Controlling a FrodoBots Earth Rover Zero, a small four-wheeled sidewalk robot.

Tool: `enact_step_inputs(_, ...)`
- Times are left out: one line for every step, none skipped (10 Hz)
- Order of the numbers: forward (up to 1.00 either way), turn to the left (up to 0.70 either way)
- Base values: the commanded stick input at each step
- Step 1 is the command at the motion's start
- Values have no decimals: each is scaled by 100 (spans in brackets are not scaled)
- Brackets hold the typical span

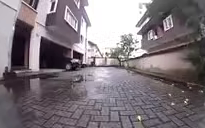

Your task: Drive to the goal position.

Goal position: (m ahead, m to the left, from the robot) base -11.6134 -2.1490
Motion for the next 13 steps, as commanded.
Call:
enact_step_inputs(70, 0)
enact_step_inputs(70, 0)
enact_step_inputs(70, 0)
enact_step_inputs(70, 0)
enact_step_inputs(70, 0)
enact_step_inputs(70, 0)
enact_step_inputs(70, 0)
enact_step_inputs(70, 0)
enact_step_inputs(70, 0)
enact_step_inputs(70, 0)
enact_step_inputs(70, 0)
enact_step_inputs(70, 0)
enact_step_inputs(70, 0)
